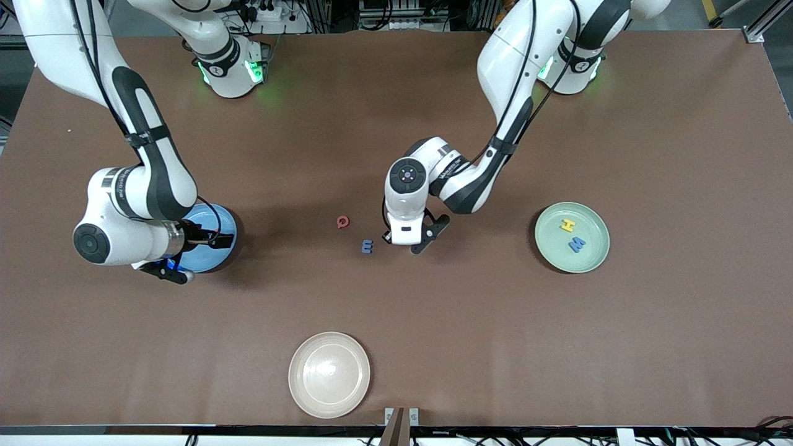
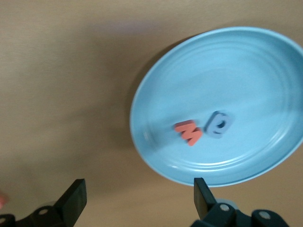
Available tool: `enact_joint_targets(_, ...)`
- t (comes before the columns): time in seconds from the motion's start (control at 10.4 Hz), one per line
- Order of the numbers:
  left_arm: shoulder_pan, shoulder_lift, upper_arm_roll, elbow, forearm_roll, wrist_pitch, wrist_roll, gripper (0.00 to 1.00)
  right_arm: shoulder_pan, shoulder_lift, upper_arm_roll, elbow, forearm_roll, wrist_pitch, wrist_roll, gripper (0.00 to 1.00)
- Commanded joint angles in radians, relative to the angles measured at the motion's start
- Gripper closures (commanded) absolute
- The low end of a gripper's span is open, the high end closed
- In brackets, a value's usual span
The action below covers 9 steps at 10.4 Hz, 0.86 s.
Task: Sort upper and lower case letters into plates
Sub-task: 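Lower the left gripper and grasp the teal R letter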
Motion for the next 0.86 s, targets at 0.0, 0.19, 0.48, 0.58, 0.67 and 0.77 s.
enact_joint_targets(0.0, 0.038, -0.101, -0.026, -0.015, 0.000, -0.080, 0.055, 1.00, 0.044, -0.025, 0.011, 0.015, 0.023, -0.017, 0.099, 0.00)
enact_joint_targets(0.19, 0.162, -0.165, -0.153, -0.013, -0.006, -0.106, 0.058, 1.00, 0.149, -0.015, 0.010, 0.061, 0.030, 0.003, 0.266, 0.00)
enact_joint_targets(0.48, 0.384, -0.241, -0.280, -0.025, 0.005, -0.254, 0.322, 1.00, 0.280, 0.031, 0.008, 0.090, 0.088, 0.132, 0.408, 0.00)
enact_joint_targets(0.58, 0.444, -0.264, -0.288, -0.033, 0.005, -0.296, 0.452, 1.00, 0.333, 0.057, 0.008, 0.098, 0.086, 0.178, 0.446, 0.00)
enact_joint_targets(0.67, 0.504, -0.296, -0.288, -0.038, 0.005, -0.351, 0.612, 1.00, 0.384, 0.097, 0.006, 0.125, 0.081, 0.216, 0.498, 0.00)
enact_joint_targets(0.77, 0.580, -0.322, -0.288, -0.033, 0.005, -0.424, 0.776, 1.00, 0.421, 0.147, 0.005, 0.186, 0.075, 0.226, 0.555, 0.00)
